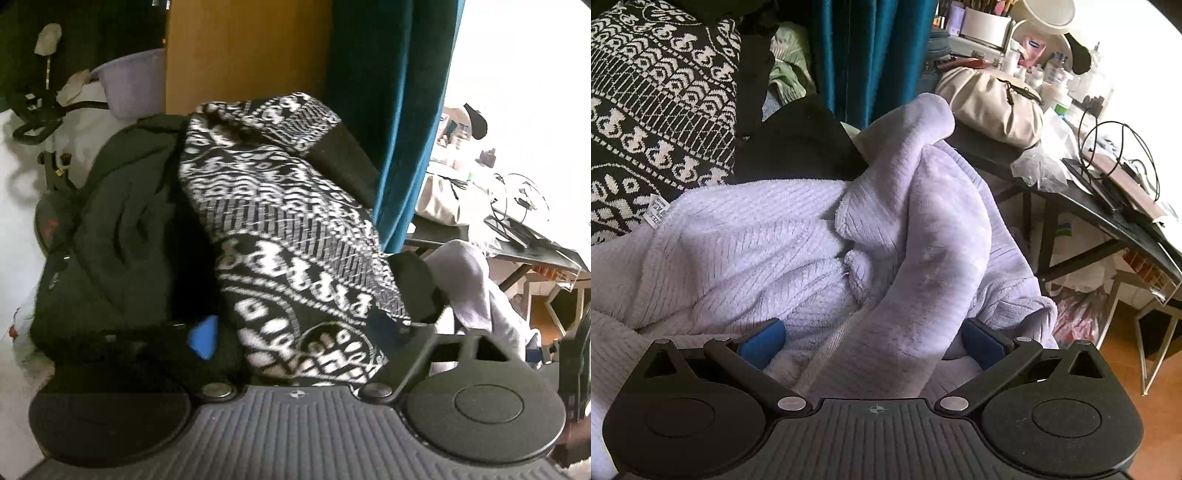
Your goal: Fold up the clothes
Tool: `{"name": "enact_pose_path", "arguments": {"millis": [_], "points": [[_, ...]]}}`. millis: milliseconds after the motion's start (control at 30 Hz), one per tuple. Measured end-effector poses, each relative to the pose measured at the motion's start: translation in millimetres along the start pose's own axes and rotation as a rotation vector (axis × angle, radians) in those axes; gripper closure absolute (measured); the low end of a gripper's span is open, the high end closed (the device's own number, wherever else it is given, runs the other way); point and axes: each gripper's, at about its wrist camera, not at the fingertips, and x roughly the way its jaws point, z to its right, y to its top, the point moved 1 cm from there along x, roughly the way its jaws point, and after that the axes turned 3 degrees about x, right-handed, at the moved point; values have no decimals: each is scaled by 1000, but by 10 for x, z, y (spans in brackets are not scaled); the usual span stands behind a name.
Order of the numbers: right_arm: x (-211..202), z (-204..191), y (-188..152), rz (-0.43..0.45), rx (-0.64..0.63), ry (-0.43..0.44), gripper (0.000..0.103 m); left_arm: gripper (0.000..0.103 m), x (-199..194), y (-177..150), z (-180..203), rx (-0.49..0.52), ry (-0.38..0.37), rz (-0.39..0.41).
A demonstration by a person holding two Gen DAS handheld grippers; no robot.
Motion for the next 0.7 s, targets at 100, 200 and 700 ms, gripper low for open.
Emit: {"name": "enact_pose_path", "arguments": {"millis": [100, 200, 700], "points": [[1, -4, 4, -1, -4, -2, 1, 34, 56, -19, -58, 0, 13, -14], [-4, -1, 1, -2, -7, -2, 1, 31, 165, -55, -61, 28, 48, -17], [-28, -22, -16, 6, -12, -18, 1, 0, 559, -118, 115, 195, 66, -58]]}}
